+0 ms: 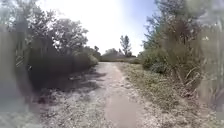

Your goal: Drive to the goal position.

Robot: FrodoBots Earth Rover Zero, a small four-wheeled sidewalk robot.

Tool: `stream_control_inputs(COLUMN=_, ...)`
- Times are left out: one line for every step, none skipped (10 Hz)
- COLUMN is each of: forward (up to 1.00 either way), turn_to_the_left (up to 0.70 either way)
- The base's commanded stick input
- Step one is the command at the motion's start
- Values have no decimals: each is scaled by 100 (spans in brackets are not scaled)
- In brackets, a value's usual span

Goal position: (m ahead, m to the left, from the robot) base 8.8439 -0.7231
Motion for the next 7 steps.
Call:
stream_control_inputs(forward=85, turn_to_the_left=0)
stream_control_inputs(forward=85, turn_to_the_left=0)
stream_control_inputs(forward=85, turn_to_the_left=0)
stream_control_inputs(forward=85, turn_to_the_left=0)
stream_control_inputs(forward=85, turn_to_the_left=0)
stream_control_inputs(forward=85, turn_to_the_left=0)
stream_control_inputs(forward=85, turn_to_the_left=0)
